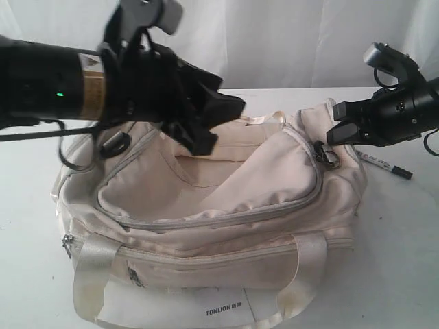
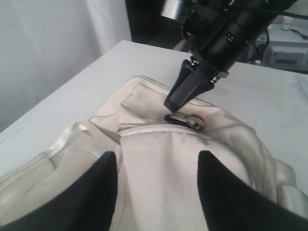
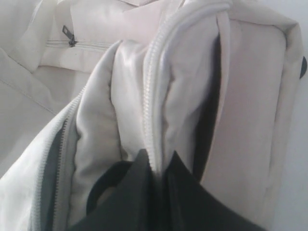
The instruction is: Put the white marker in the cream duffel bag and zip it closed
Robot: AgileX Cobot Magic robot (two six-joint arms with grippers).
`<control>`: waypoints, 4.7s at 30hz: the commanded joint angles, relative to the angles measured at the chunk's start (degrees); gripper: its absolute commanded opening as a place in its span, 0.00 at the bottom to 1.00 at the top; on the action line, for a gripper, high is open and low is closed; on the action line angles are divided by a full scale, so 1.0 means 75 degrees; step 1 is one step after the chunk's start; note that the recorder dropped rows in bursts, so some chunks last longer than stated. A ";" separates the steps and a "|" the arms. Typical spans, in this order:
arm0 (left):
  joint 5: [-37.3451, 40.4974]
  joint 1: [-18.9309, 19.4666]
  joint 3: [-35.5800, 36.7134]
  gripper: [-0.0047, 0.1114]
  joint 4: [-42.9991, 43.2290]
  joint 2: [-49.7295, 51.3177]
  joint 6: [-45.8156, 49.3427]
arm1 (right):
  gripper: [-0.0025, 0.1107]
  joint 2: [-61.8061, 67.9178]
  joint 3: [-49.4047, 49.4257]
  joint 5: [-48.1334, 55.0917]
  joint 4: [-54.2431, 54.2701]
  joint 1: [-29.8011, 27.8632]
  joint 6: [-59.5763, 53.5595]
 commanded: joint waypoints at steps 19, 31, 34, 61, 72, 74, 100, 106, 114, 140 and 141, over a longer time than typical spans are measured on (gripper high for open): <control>0.0370 -0.1788 -0.3173 0.51 0.0129 0.3827 0.1787 | 0.02 -0.0005 -0.0048 0.0021 0.0105 0.0001 -0.0091; 0.1322 -0.1832 -0.3186 0.51 0.0129 0.4311 0.3029 | 0.02 0.0039 -0.0048 0.0031 0.0104 0.0001 -0.0091; 0.1508 -0.1818 -0.3186 0.51 0.0129 0.4311 0.3029 | 0.02 0.0039 -0.0048 0.0175 0.0118 0.0001 -0.0121; 0.1663 -0.1818 -0.3186 0.42 0.0129 0.4851 0.2911 | 0.02 -0.0025 -0.0048 0.1828 0.0879 0.0001 -0.1239; 0.1663 -0.1833 -0.3186 0.20 0.0129 0.4869 0.2937 | 0.02 -0.0025 -0.0048 0.1866 0.0968 0.0001 -0.1301; 0.1650 -0.1833 -0.3186 0.12 0.0129 0.4796 0.2921 | 0.02 -0.0025 -0.0048 0.1866 0.0984 0.0001 -0.1301; 0.0805 -0.1833 -0.1270 0.04 0.0129 0.2566 0.2612 | 0.02 -0.0025 -0.0333 0.1158 0.1106 -0.0026 -0.1287; 0.0031 -0.1833 -0.1209 0.04 0.0129 0.2178 0.2314 | 0.02 0.0007 -0.0487 0.0501 0.1047 -0.0026 -0.1019; -0.0594 -0.1884 -0.1209 0.04 0.0129 0.2050 0.1995 | 0.02 0.0061 -0.0934 -0.0177 0.0850 -0.0026 -0.0674; 0.1118 -0.2528 0.2101 0.04 0.0129 -0.1022 0.1817 | 0.02 0.0061 -0.1496 -0.0544 -0.0611 -0.0475 0.0401; 0.1333 -0.2528 0.2377 0.04 0.0129 -0.1310 0.1817 | 0.02 0.0061 -0.1496 -0.0544 -0.0628 -0.0475 0.0401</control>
